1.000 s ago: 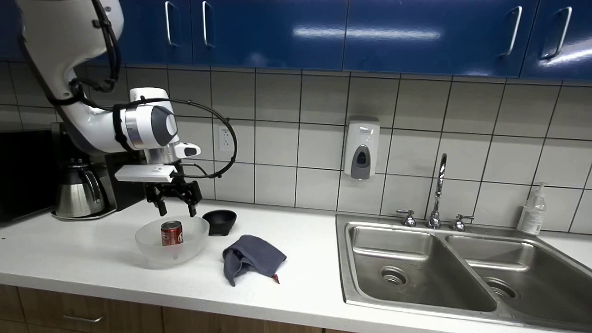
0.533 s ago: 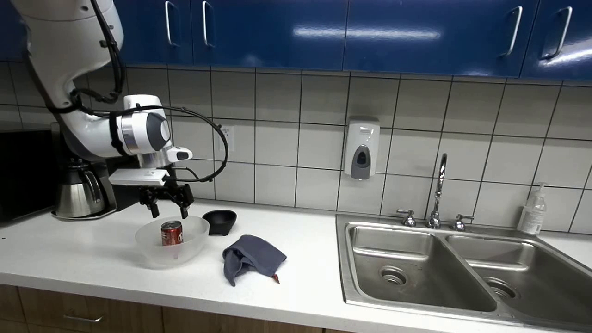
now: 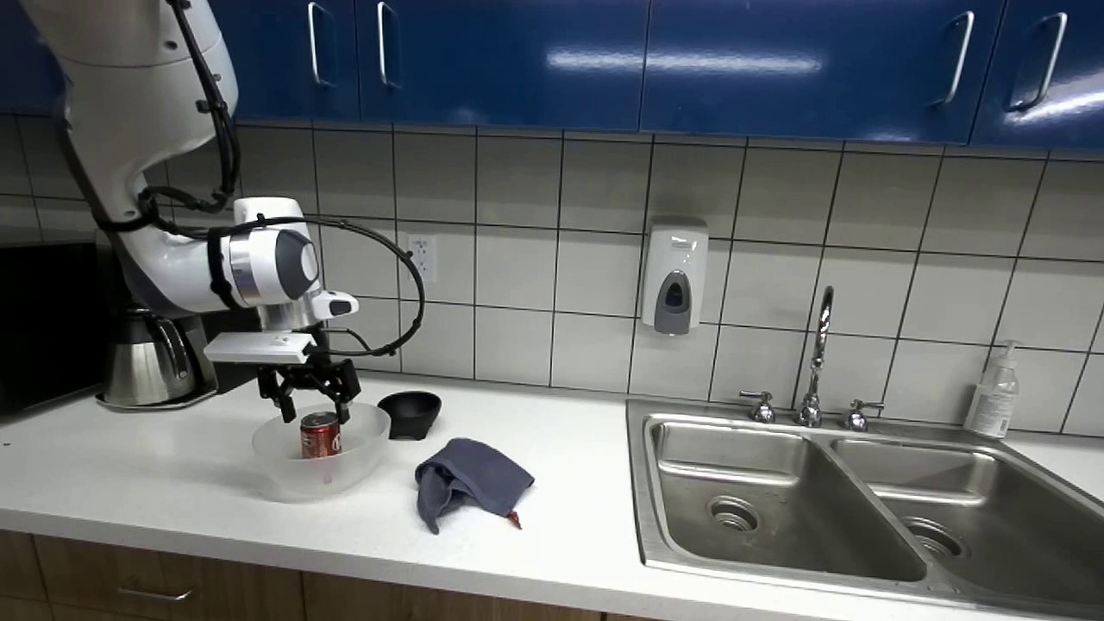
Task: Remove the can from the bowl
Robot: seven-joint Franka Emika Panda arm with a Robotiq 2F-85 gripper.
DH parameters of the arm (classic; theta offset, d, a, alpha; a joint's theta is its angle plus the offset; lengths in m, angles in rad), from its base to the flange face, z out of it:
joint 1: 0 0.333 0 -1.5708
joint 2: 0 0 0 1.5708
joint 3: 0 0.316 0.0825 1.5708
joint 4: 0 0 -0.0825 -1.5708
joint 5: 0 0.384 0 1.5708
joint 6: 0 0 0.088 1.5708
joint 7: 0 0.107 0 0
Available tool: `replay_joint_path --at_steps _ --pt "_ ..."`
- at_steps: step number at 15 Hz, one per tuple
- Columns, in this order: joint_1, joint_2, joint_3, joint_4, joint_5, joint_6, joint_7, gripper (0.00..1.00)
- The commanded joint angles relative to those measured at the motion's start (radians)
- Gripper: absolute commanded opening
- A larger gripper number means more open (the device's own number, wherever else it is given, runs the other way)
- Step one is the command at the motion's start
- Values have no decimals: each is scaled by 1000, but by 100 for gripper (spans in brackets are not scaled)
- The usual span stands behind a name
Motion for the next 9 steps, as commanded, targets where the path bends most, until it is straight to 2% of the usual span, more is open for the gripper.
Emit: replay_joint_path --at_steps 1,9 --pt "17 22 -18 9 -1 18 15 100" --pt "25 57 -28 6 5 50 10 100"
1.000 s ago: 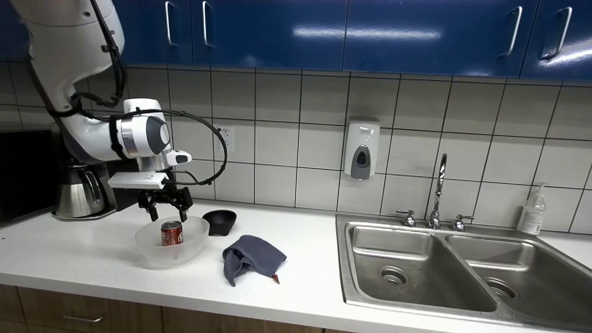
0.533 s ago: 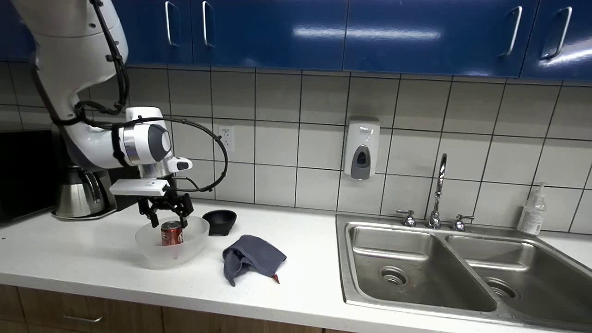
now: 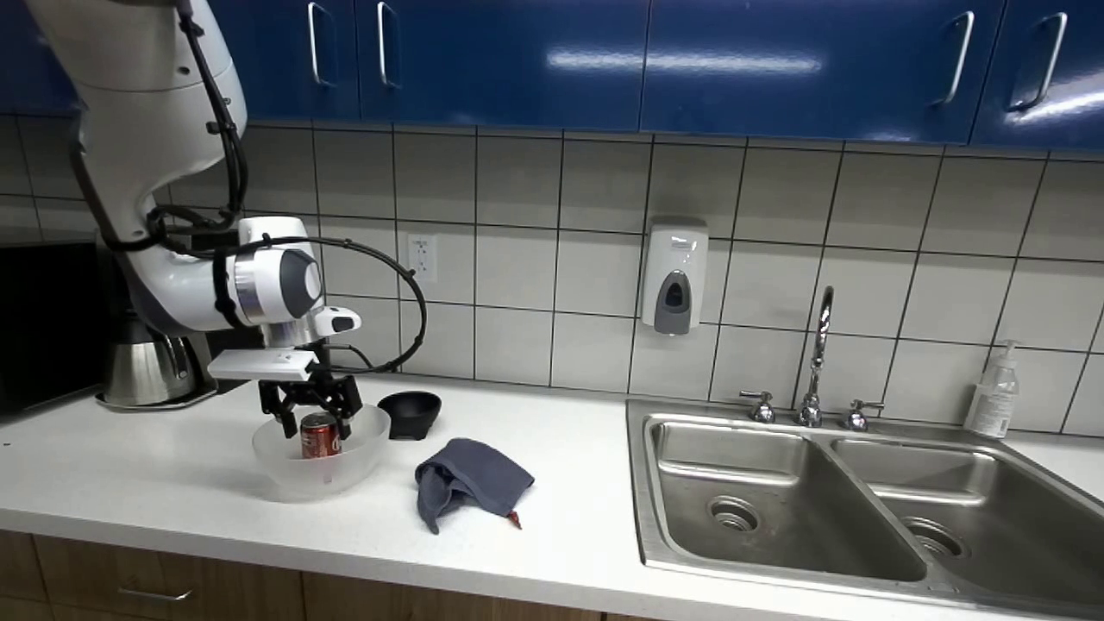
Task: Remove the can from the bowl
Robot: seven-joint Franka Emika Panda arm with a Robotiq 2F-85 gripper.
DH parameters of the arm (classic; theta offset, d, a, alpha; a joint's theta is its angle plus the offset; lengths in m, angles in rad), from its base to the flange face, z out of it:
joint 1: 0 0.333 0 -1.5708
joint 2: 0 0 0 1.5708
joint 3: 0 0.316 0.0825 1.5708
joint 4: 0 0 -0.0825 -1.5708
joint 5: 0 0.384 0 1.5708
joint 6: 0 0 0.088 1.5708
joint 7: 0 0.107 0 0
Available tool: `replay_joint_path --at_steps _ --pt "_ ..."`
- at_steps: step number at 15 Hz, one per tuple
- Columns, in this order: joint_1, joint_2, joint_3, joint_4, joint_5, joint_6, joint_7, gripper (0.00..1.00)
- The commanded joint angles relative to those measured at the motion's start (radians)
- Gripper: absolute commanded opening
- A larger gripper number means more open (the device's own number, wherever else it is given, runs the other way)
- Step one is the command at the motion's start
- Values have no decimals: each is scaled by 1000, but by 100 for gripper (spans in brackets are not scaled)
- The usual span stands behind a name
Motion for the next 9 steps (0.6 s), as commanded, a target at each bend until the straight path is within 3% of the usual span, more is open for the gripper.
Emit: replay_joint_path --at_steps 1,2,3,7,9 --pt "20 12 -17 7 7 18 10 100" --pt "17 13 -15 6 12 24 5 75" --pt "18 9 -17 3 11 34 4 74" --pt "15 -2 -18 -7 12 70 -7 42" --pt "11 -13 -18 -15 18 78 -14 38"
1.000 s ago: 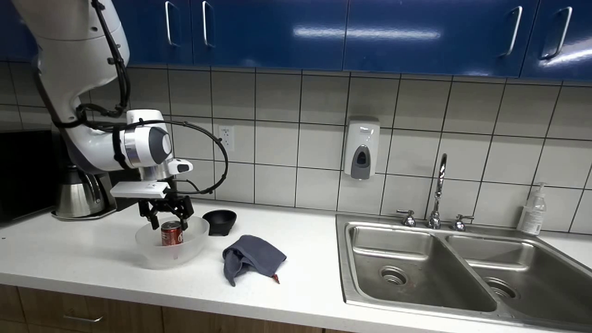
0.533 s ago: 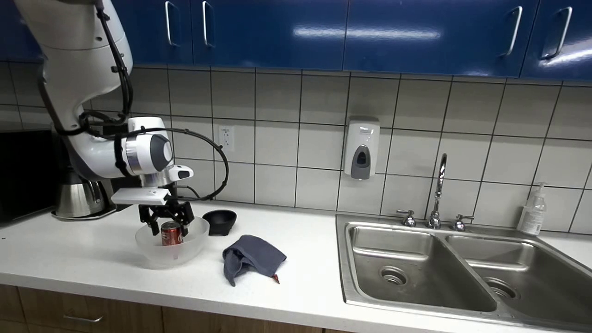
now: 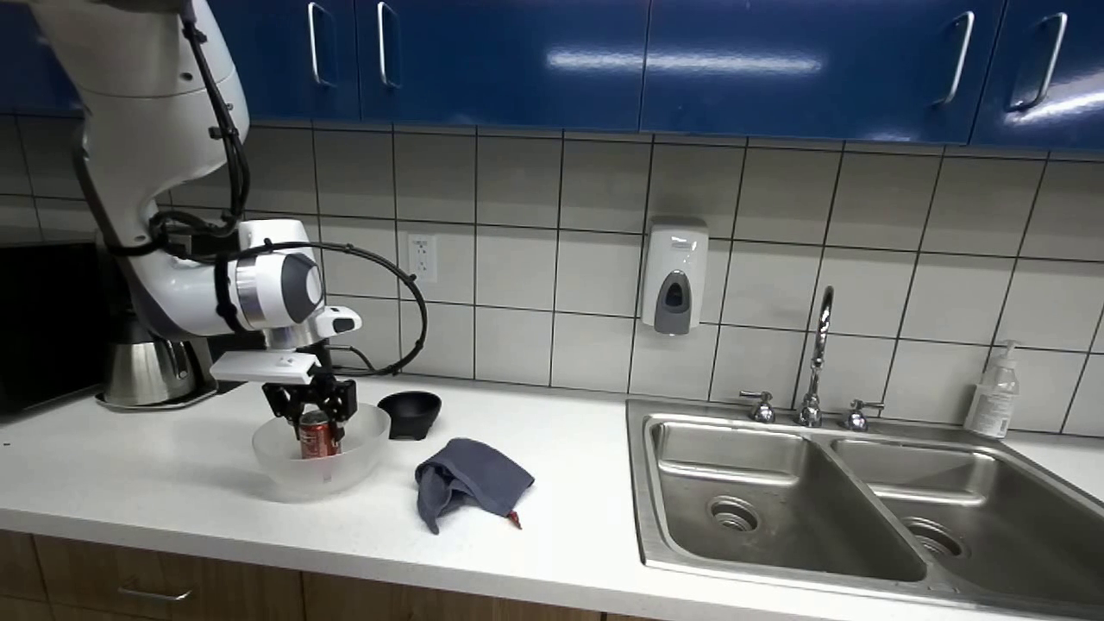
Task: Remove the can from the bowl
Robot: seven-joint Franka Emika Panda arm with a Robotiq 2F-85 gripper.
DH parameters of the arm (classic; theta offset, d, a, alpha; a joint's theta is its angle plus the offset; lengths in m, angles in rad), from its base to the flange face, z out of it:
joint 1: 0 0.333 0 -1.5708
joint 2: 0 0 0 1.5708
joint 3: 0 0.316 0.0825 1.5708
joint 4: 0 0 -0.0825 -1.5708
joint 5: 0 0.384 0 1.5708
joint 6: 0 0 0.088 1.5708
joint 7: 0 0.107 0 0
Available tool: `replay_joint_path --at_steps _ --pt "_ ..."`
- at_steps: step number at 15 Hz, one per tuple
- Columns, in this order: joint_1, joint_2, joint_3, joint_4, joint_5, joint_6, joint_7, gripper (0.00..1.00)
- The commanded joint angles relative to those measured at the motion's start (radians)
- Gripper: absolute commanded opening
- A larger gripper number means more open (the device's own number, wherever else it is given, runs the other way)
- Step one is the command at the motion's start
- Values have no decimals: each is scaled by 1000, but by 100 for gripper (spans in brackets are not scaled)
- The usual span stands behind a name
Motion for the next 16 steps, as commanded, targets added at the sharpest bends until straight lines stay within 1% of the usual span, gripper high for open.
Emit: replay_joint_path --at_steps 1,5,9,12,14,16 --pt "2 -43 -10 -26 23 22 -22 38" --pt "-26 -122 8 -53 73 -9 -69 38" --pt "-45 -221 12 -65 115 -62 -115 38" --pt "-71 -305 23 -70 162 -160 -186 38" --pt "-82 -357 18 -74 170 -230 -219 38" --pt "-94 -411 6 -95 144 -298 -225 38"
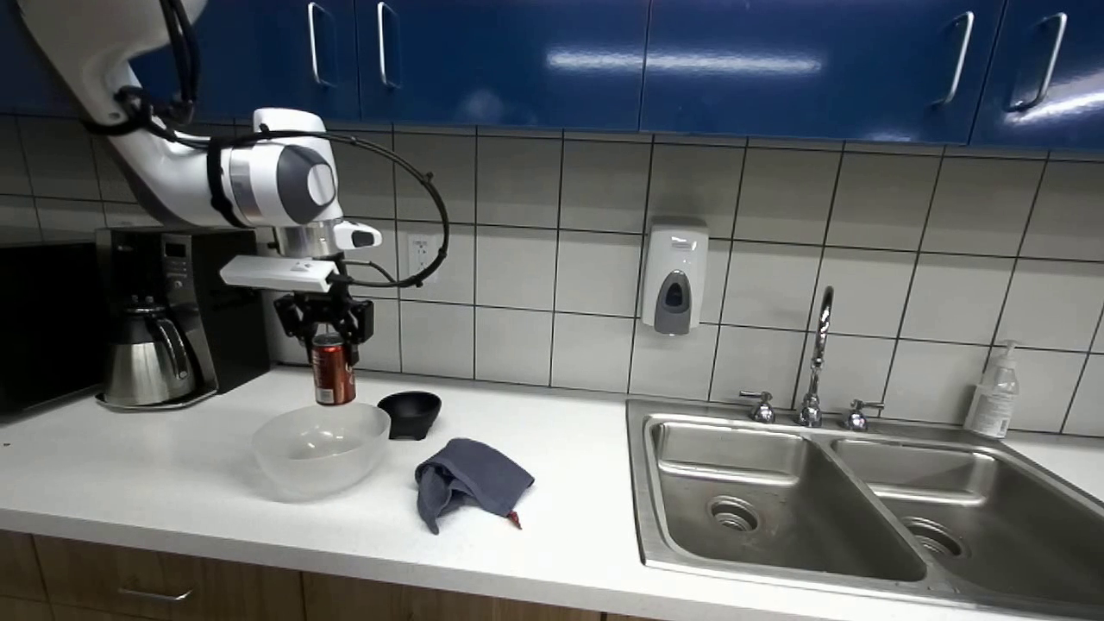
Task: Remove the can from the bowl
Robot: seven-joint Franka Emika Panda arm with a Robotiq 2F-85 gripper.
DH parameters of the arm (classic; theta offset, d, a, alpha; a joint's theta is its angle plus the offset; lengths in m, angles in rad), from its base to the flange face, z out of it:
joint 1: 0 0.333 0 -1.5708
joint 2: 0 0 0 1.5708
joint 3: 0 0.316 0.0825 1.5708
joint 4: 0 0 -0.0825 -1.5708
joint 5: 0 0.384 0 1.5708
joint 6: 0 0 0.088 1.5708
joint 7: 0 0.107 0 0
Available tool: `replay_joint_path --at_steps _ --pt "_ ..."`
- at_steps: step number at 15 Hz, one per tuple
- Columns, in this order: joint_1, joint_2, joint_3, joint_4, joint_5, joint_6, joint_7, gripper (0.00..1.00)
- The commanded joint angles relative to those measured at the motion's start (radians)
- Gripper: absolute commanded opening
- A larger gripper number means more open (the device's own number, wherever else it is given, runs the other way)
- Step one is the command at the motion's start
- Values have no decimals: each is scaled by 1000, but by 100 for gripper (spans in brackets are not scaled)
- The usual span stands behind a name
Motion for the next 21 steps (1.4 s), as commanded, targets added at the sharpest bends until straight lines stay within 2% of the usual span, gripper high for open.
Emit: replay_joint_path --at_steps 1,5,11,14,21 --pt "-43 -132 6 -64 -6 -118 -50 38" --pt "-83 -202 -6 -131 -43 -151 -60 38" --pt "-138 -233 -28 -235 -114 -122 -46 38" --pt "-154 -228 -31 -284 -152 -89 -29 38" --pt "-160 -187 -36 -370 -122 64 -13 38"
